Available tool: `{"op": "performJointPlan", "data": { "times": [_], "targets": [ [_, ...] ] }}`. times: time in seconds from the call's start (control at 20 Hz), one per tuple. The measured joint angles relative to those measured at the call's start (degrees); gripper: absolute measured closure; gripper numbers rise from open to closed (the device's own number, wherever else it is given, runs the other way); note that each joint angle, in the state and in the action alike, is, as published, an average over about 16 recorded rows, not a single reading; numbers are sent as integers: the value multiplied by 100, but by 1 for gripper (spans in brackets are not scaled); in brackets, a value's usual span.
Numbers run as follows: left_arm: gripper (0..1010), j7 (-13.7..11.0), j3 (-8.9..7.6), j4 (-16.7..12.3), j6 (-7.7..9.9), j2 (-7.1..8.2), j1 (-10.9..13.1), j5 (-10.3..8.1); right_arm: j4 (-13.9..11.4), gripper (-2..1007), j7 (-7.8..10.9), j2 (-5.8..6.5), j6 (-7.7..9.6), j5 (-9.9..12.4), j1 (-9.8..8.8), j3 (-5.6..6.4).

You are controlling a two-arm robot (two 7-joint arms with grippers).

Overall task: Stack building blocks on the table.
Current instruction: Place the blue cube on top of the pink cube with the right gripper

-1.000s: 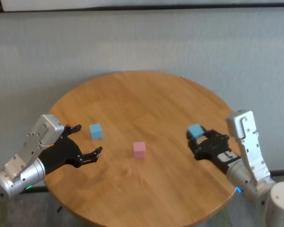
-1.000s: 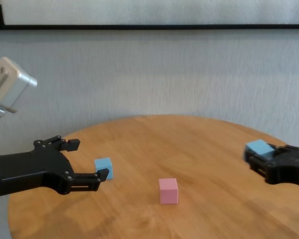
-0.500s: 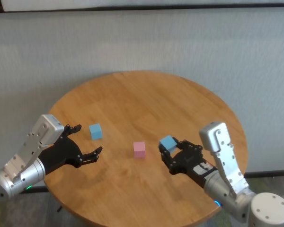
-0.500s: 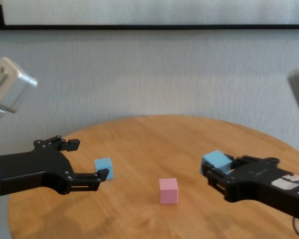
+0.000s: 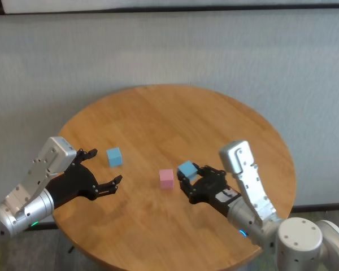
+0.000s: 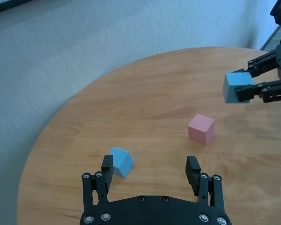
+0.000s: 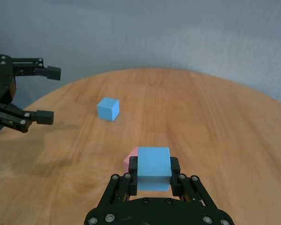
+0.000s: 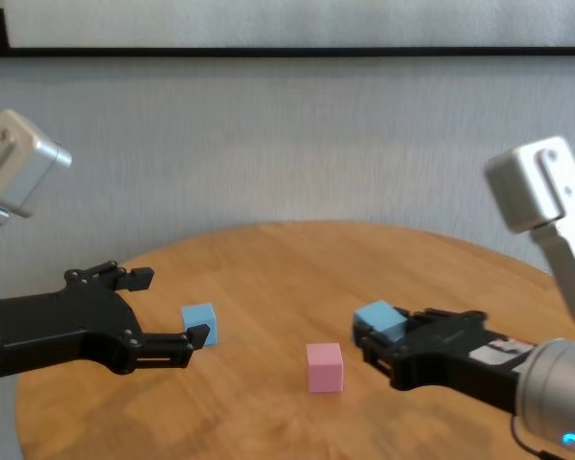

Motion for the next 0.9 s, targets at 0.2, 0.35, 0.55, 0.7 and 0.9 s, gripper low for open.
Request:
{"op": "performJointPlan", "data": {
  "times": [0.2, 0.35, 0.55, 0.7, 0.9],
  "targets": [
    [9, 0, 0, 0, 0, 0, 0, 0, 311, 647, 68, -154, -34, -84, 205, -47],
    [9, 0, 0, 0, 0, 0, 0, 0, 509, 647, 101, -262, -69, -156, 339, -79],
    [9, 0, 0, 0, 0, 0, 0, 0, 702, 647, 128, -389, -75, -228, 476, -97],
    [9, 0, 0, 0, 0, 0, 0, 0, 828, 647, 134, -476, -74, -275, 567, -98],
    [9, 0, 0, 0, 0, 0, 0, 0, 996, 647, 133, -574, -91, -339, 678, -98]
  ]
}}
